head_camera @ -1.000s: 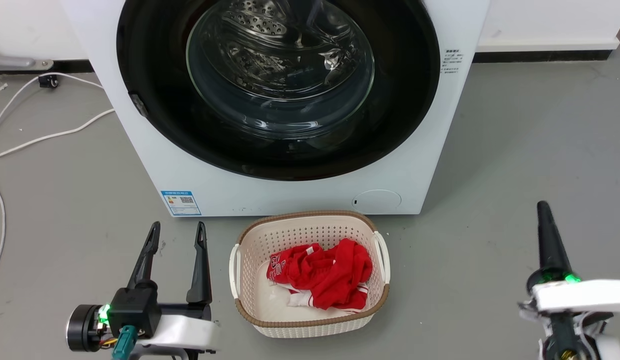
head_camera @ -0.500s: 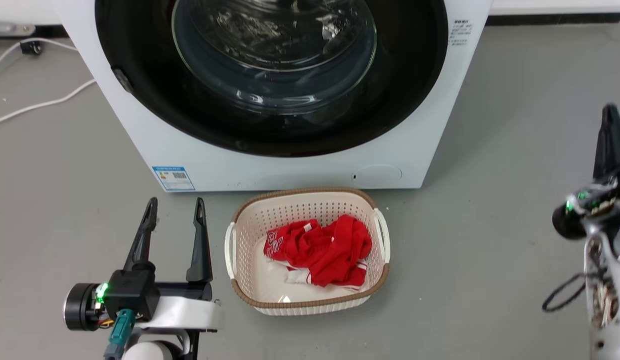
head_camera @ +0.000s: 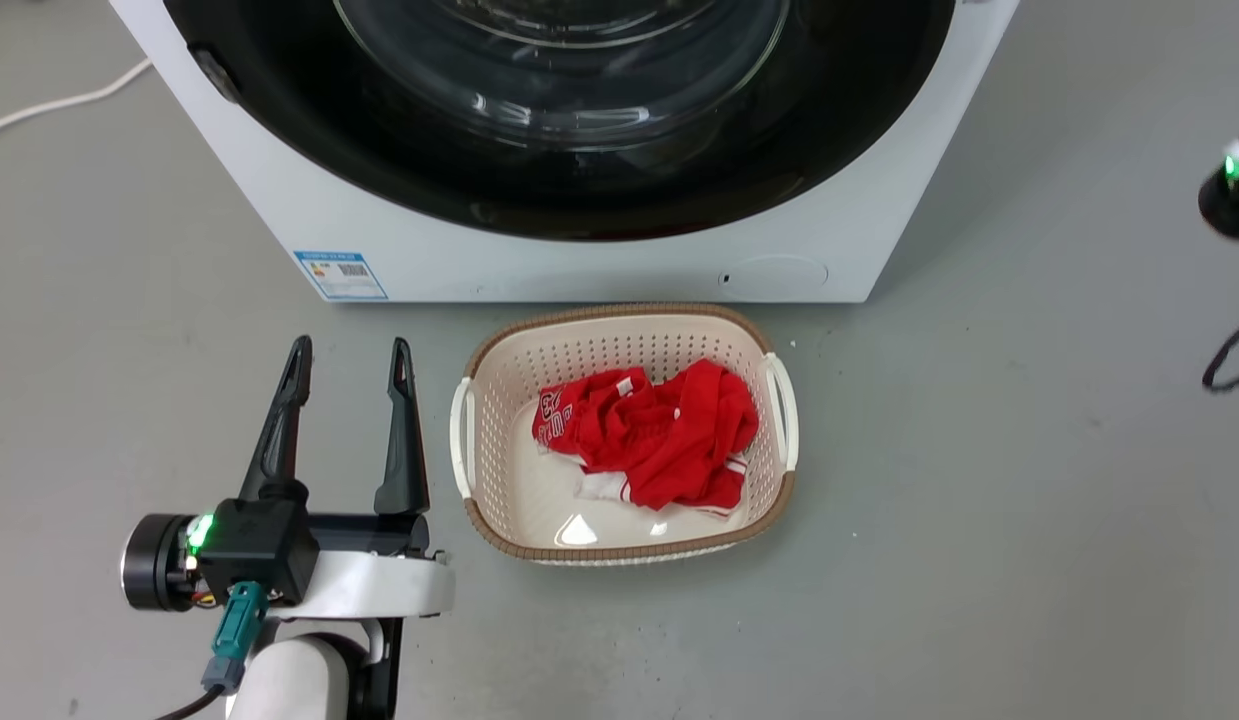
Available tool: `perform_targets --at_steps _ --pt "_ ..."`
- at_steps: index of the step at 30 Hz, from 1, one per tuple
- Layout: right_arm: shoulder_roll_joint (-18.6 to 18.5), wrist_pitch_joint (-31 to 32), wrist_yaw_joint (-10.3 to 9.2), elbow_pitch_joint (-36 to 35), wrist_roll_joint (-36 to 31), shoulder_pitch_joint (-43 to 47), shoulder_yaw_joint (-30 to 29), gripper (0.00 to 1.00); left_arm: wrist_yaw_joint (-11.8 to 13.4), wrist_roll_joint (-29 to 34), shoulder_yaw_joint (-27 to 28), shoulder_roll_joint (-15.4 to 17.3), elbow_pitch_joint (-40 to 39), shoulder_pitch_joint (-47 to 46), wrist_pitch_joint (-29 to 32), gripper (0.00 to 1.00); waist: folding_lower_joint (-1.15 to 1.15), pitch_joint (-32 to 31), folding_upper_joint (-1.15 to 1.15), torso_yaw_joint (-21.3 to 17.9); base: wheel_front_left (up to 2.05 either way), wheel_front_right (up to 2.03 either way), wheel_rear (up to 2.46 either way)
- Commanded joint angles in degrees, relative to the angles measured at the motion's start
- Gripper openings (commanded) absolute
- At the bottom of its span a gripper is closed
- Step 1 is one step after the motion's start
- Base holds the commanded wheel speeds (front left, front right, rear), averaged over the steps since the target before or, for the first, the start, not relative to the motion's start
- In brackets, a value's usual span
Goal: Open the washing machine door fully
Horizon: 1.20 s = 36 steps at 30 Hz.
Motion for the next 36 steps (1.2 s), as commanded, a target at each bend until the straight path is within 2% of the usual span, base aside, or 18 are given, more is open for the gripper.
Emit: perform_targets --at_steps 1,5,6,15,28,36 --pt "-0.29 2.22 0.0 2.36 -0.84 -4.12 1.99 0.0 0.14 0.43 -0.14 -0.04 -0.32 -1.23 -0.14 1.0 0.0 1.74 0.0 0.34 0.0 0.0 0.0" --pt "-0.42 5.54 0.0 5.43 -2.58 -9.0 5.21 0.0 0.21 0.52 -0.53 -0.04 -0.67 -2.36 -0.14 1.0 0.0 3.36 0.0 0.58 0.0 0.0 0.0" --pt "-0.23 8.1 -0.01 7.66 -4.21 -13.29 7.81 0.0 0.2 -0.08 -0.97 -0.04 -1.4 -3.64 -0.14 1.0 0.0 5.27 0.0 0.91 0.0 0.0 0.0" --pt "1.29 12.61 -0.01 12.54 -8.32 -21.84 13.15 0.0 0.42 -0.56 -2.19 -0.04 -2.55 -6.8 -0.14 1.0 0.0 10.02 0.0 1.96 0.0 0.0 0.0" --pt "2.27 9.98 0.0 17.5 -12.24 -27.79 15.61 0.0 1.66 -1.62 -4.78 -0.05 -2.26 -9.47 -0.14 1.0 0.0 13.84 0.0 3.47 0.0 0.0 0.0" --pt "3.08 16.45 0.0 17.7 -10.69 -27.62 15.54 0.0 1.83 -2.45 -5.57 -0.05 -1.7 -10.24 -0.14 1.0 0.0 14.12 0.0 4.22 0.0 0.0 0.0"
